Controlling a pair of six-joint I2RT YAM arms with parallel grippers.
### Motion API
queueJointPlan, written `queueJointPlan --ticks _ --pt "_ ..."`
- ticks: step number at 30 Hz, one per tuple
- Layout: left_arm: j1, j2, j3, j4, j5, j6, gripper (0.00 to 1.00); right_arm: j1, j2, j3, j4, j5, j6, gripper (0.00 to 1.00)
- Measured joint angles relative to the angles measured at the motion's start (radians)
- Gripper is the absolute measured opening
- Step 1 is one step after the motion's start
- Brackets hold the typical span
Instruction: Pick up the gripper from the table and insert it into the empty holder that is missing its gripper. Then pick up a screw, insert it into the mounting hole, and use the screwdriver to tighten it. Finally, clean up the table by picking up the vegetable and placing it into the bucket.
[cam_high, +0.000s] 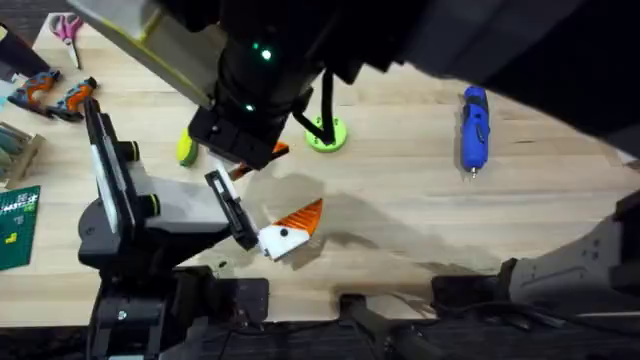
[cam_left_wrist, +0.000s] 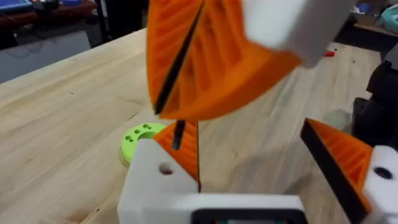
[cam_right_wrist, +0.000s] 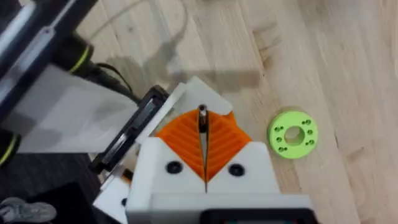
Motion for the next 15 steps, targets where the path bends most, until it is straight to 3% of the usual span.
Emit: queueJointPlan --ticks 15 --pt "0.000 0.000 0.000 0.000 0.000 0.000 0.986 0.000 0.034 0.001 0.022 0.045 -0.003 0.006"
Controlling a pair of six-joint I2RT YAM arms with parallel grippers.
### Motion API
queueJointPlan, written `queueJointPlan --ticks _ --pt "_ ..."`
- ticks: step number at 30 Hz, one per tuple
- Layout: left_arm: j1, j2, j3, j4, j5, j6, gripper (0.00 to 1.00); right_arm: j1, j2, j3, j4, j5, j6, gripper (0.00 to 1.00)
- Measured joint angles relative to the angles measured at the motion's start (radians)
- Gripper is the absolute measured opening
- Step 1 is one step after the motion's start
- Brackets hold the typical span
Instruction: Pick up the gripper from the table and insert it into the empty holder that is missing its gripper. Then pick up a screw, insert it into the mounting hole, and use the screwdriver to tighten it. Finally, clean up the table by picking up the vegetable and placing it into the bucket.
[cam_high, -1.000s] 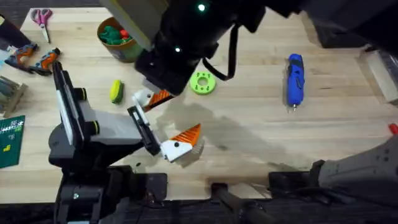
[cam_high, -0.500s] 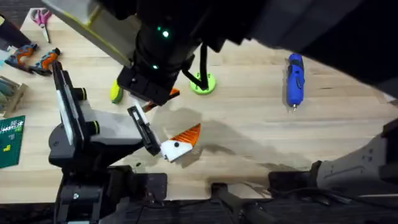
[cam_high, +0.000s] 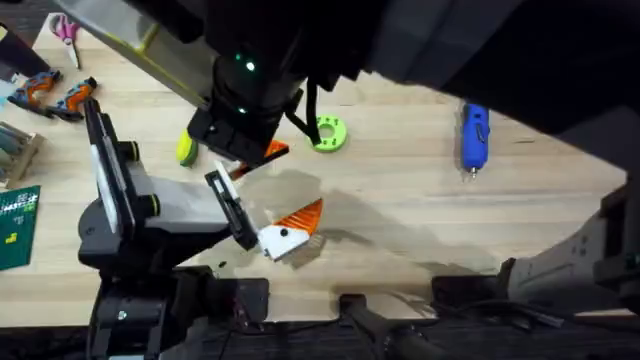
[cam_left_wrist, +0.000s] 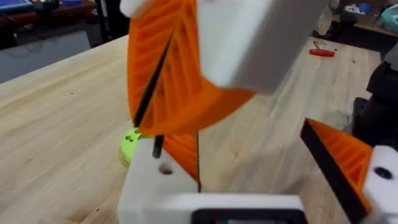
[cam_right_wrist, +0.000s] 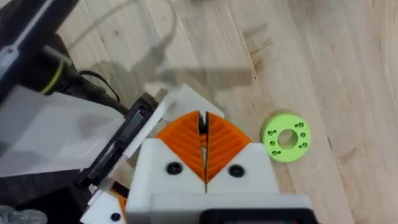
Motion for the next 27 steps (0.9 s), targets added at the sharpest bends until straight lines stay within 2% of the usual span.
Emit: queueJointPlan --ticks 27 --pt "0.000 0.000 0.000 0.000 0.000 0.000 0.986 0.000 0.000 0.000 -0.019 -0.009 0.000 0.006"
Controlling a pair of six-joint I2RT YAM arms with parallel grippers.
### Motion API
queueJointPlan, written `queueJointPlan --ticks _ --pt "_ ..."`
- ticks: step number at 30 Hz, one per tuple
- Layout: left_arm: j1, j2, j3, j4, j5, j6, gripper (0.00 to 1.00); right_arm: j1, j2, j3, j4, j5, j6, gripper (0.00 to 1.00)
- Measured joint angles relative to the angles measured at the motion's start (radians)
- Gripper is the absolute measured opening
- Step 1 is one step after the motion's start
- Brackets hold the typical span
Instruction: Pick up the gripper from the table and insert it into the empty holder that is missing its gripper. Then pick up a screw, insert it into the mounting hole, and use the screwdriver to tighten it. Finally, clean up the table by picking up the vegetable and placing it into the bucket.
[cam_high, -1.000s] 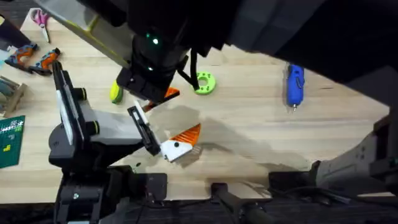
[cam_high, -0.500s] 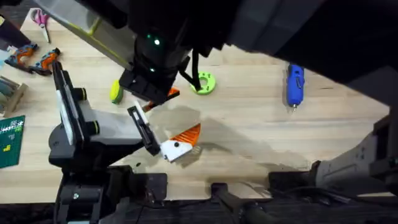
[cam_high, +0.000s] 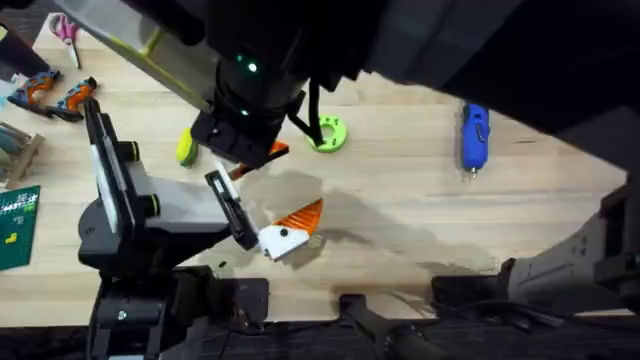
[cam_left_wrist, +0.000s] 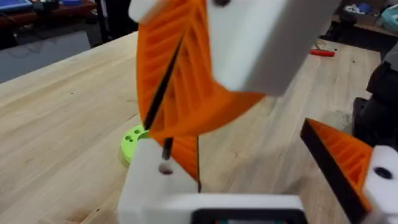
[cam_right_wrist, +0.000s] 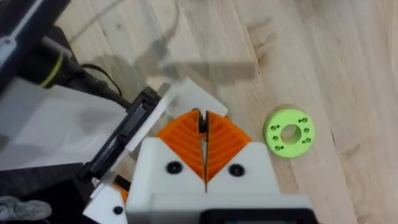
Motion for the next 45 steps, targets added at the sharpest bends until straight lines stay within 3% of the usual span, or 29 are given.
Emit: queueJointPlan --ticks 45 --pt "0.000 0.000 0.000 0.000 0.000 0.000 0.985 0.010 0.004 0.000 -0.002 -0.019 0.000 0.006"
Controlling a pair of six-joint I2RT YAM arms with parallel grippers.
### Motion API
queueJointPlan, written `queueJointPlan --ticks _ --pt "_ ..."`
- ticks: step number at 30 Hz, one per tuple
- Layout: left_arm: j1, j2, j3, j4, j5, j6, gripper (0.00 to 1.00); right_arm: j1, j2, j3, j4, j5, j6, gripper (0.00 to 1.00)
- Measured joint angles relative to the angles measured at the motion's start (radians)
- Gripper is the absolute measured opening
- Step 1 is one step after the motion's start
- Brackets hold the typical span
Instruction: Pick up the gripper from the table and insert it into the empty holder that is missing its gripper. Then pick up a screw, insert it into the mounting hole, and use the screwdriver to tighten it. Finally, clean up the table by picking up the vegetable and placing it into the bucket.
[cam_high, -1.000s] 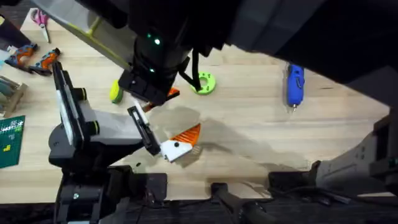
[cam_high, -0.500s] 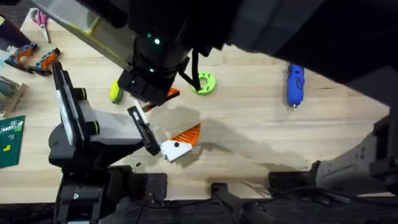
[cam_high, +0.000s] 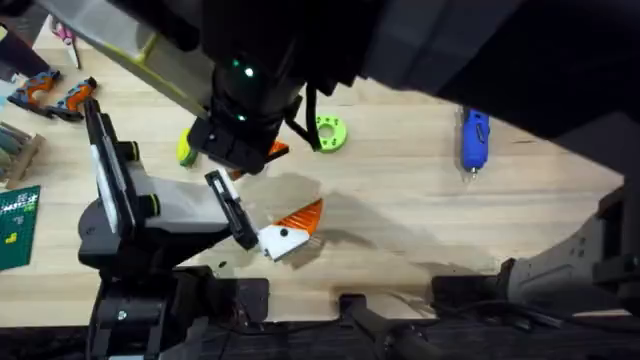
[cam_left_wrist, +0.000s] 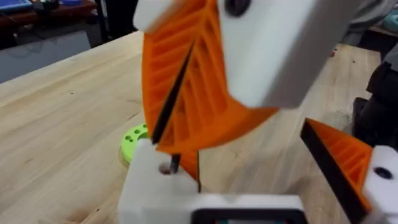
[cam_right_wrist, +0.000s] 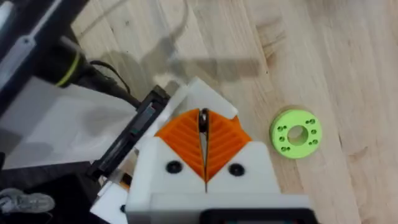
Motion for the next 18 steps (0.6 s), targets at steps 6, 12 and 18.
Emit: queueJointPlan --ticks 6,12,18 --pt "0.000 0.000 0.000 0.000 -0.001 -0.005 0.985 0.003 0.012 0.006 -0.006 0.000 0.000 0.006" --pt "0.000 0.000 0.000 0.000 -0.002 -0.005 0.985 0.003 0.013 0.007 -0.006 0.005 0.000 0.006" --pt "0.000 0.000 0.000 0.000 -0.003 -0.002 0.985 0.003 0.025 0.008 -0.008 0.028 0.000 0.006"
